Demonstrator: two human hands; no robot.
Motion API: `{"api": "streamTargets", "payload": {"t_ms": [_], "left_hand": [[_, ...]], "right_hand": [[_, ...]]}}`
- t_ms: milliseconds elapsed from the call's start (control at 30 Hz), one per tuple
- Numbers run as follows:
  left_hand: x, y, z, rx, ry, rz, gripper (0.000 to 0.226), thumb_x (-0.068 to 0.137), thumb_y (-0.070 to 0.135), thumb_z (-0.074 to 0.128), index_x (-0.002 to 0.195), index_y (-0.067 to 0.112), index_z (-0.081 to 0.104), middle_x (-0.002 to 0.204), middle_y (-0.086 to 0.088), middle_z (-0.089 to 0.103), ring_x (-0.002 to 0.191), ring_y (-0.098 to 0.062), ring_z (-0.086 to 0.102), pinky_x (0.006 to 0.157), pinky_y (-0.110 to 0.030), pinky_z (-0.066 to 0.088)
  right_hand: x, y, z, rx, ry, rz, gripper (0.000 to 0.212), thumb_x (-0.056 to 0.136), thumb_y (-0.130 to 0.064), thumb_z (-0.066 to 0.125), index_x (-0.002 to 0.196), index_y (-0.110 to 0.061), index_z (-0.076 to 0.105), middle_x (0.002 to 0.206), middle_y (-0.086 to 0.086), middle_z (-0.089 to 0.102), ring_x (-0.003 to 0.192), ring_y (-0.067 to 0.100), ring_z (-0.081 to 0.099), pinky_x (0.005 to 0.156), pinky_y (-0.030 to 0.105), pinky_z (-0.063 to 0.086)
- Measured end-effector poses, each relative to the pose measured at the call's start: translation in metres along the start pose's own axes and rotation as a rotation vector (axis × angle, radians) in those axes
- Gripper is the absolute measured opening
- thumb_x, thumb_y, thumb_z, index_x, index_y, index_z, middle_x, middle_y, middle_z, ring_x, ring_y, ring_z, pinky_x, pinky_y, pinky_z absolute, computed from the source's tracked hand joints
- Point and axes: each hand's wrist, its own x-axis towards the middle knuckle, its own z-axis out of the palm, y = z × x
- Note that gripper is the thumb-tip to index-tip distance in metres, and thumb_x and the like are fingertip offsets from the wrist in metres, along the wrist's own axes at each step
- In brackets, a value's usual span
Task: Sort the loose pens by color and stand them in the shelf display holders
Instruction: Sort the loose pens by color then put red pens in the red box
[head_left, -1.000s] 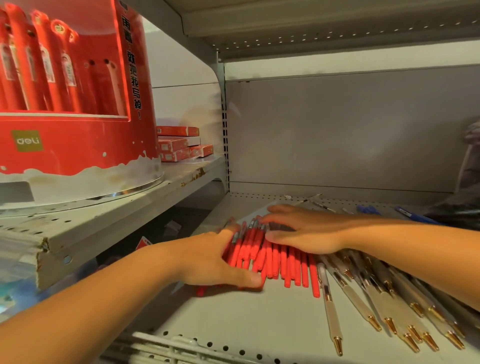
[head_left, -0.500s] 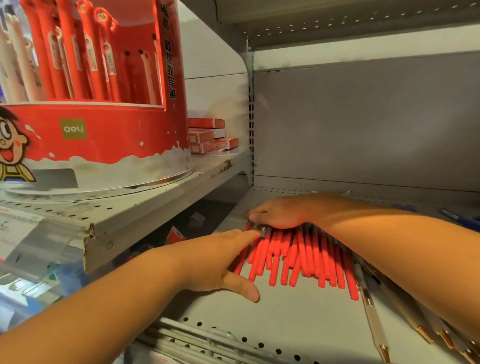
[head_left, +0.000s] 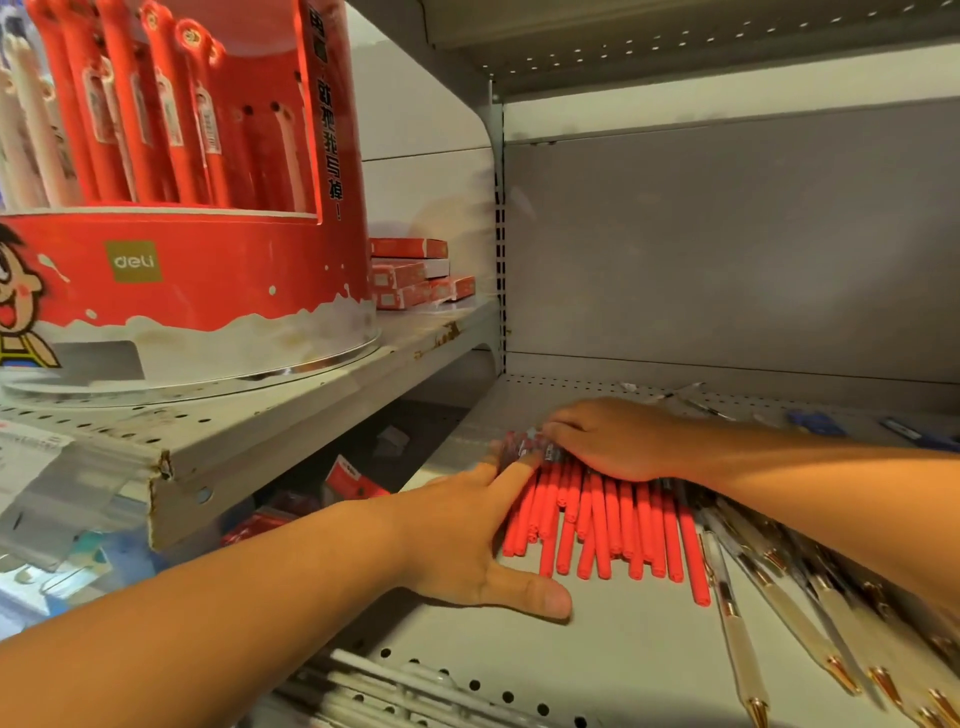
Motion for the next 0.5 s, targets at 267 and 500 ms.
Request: {"api": "streamTargets", "payload": {"t_ms": [267, 500], "left_hand": [[0.026, 0.007, 0.009, -0.052, 0.023, -0.034, 0.125, 0.068, 0.08, 0.064, 0.151, 0.04, -0.021, 0.165, -0.001, 0.004, 0.152, -0.024, -0.001, 0.123, -0.046, 0.015], [0.026, 0.001, 0.01, -0.199, 0.182, 0.11, 0.095, 0.064, 0.067, 0.079, 0.14, 0.045, 0.026, 0.123, 0.023, 0.054, 0.107, 0.0, 0.058, 0.098, -0.03, 0.05]], "right_hand": [[-0.002, -0.002, 0.018, 0.063, 0.154, 0.139, 0.043, 0.096, -0.054, 0.031, 0.102, -0.026, 0.063, 0.109, 0.001, 0.065, 0.096, 0.019, 0.058, 0.088, 0.04, 0.049], [-0.003, -0.002, 0.013, 0.102, 0.214, 0.125, 0.039, 0.097, -0.058, 0.035, 0.096, -0.027, 0.059, 0.104, 0.004, 0.059, 0.098, 0.021, 0.054, 0.083, 0.036, 0.044]]}}
